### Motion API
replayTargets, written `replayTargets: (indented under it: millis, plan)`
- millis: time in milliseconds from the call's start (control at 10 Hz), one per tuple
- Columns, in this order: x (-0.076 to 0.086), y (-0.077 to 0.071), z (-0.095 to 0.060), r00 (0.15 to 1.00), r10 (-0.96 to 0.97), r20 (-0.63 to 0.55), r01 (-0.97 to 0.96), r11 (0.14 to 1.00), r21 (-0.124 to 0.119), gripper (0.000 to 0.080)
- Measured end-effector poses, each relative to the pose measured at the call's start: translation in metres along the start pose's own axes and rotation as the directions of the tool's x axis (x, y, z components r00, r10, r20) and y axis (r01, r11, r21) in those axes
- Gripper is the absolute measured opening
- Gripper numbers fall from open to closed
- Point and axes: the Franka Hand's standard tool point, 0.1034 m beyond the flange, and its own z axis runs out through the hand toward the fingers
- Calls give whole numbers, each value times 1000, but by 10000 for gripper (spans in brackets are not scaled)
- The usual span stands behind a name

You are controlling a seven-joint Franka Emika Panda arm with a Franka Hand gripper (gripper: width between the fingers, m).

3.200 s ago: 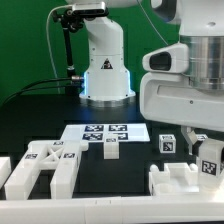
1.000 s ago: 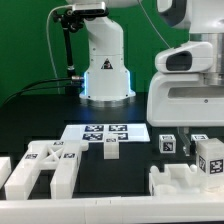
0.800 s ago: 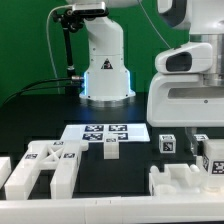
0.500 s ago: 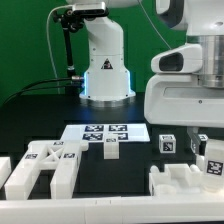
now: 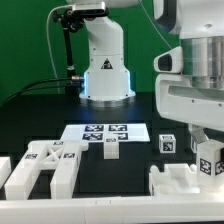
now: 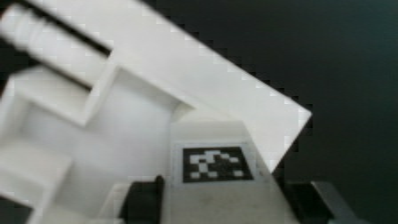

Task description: Assemble chair

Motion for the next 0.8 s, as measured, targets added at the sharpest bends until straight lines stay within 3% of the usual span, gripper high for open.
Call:
replayTargets:
  millis: [100,300,400,500,800]
  plan:
    - [-2,0,1,998,67,6,-67,998,5,294]
    - [-4,1,1,1000,-27,6,27,1000,-7,316]
    - [-9,3,1,993,-119,16,119,993,-24,532]
    - [-8,2,1,949,-314,13,315,949,-24,613]
    - [-2,3,0,695,-719,17,719,694,-24,647]
